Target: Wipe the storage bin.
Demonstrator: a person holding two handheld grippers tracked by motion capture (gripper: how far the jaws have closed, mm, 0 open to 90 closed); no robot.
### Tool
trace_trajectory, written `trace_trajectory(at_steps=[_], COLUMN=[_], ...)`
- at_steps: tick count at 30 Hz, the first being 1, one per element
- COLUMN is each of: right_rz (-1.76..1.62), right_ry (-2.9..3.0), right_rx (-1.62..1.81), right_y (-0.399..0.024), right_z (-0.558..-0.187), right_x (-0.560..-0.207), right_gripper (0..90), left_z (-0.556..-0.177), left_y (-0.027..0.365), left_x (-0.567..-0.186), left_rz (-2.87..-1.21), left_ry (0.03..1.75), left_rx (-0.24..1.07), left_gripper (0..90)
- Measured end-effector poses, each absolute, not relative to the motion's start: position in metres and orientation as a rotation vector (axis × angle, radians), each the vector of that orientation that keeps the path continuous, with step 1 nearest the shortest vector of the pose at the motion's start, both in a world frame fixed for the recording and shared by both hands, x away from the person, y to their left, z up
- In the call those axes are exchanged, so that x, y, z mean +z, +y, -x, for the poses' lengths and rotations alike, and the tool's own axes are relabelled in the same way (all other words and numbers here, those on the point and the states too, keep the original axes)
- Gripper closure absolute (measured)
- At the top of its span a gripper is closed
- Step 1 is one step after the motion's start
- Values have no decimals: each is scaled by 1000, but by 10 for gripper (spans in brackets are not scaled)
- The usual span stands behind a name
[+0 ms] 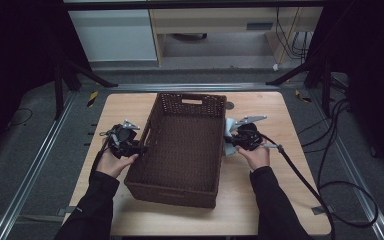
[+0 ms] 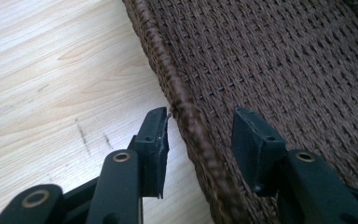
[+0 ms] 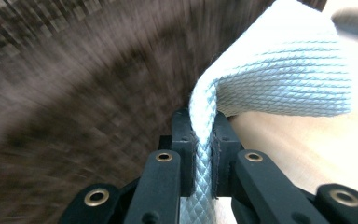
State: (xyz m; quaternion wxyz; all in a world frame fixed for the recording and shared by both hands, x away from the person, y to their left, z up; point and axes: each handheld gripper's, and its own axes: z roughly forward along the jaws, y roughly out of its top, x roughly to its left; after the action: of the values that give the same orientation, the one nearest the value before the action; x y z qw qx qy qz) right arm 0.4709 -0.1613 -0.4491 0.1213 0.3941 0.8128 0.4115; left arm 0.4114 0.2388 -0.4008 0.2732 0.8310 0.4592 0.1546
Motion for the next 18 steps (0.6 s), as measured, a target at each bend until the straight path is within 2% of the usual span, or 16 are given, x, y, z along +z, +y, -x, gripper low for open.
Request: trace_trajectory(at_steps=[4, 6, 13, 18], right_rz=[-1083, -1062, -1086, -1136], right_ry=[2307, 2309, 2366, 2411], right_rx=[1292, 1287, 1216, 1158], right_y=[-164, -162, -159, -160], right_z=[-459, -456, -452, -451], right_x=[-420, -417, -435, -454], right_gripper=[838, 838, 838, 838], left_z=[-405, -404, -406, -407], left_y=[238, 239, 239, 238], left_x=[-403, -405, -411, -411], left_rz=[-2253, -2264, -2250, -2238], left_ry=[1238, 1244, 1295, 1307], left_rx=[408, 406, 392, 401], left_gripper=[604, 630, 725, 745])
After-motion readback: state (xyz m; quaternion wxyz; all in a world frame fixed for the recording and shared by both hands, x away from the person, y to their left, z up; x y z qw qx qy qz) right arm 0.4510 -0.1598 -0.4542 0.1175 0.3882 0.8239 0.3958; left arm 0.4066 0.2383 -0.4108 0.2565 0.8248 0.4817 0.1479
